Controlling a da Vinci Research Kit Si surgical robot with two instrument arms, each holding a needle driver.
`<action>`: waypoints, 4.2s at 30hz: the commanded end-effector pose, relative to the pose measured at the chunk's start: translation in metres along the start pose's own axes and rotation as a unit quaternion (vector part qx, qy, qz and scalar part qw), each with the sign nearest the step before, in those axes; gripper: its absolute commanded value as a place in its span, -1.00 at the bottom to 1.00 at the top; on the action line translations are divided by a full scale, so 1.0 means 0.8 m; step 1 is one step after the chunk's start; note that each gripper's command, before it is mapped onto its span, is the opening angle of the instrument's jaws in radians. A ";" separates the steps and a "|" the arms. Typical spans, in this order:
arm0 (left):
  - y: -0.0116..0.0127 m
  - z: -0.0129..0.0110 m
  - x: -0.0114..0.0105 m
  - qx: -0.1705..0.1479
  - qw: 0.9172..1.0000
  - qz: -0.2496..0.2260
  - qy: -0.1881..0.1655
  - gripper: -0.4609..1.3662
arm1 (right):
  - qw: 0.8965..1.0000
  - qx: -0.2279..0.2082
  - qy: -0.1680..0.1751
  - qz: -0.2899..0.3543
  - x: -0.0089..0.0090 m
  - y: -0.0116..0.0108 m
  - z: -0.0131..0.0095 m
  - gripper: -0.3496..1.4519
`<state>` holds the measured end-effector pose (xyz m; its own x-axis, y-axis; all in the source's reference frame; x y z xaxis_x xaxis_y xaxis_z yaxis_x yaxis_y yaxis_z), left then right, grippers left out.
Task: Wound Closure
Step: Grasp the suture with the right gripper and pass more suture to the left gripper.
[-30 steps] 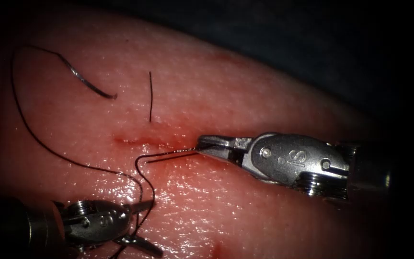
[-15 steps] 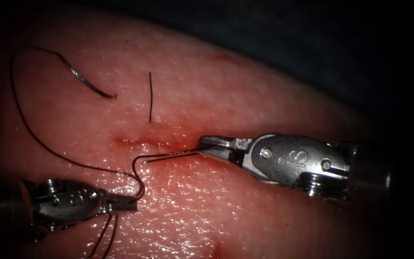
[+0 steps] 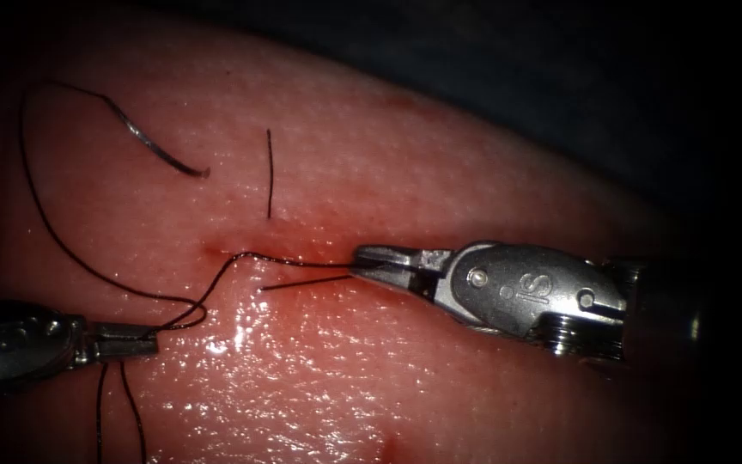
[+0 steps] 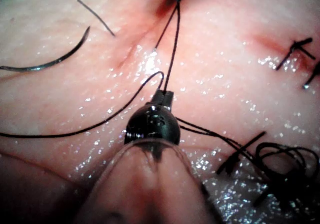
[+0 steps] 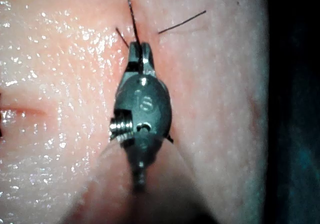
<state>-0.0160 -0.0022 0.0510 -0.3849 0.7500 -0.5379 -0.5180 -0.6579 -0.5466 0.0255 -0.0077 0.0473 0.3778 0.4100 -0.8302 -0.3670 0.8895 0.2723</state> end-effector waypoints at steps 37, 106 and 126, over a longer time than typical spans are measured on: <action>0.0037 -0.0002 0.0043 -0.004 0.999 0.024 0.038 -0.88 | 0.988 0.044 -0.119 -0.083 0.0116 -0.0046 -0.0004 0.58; 0.0087 -0.0030 0.0089 -0.005 0.996 0.073 0.050 0.82 | 0.977 0.090 -0.125 -0.146 0.0151 -0.0056 -0.0024 -1.00; 0.0097 0.0081 0.0069 -0.041 0.997 0.050 0.031 -0.33 | 0.984 0.070 -0.090 -0.138 0.0169 -0.0048 -0.0035 -1.00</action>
<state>-0.0271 -0.0028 0.0483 -0.3810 0.6764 -0.6304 -0.4147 -0.7344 -0.5373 0.0296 -0.0061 0.0336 0.5942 0.1672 -0.7867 -0.1134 0.9858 0.1239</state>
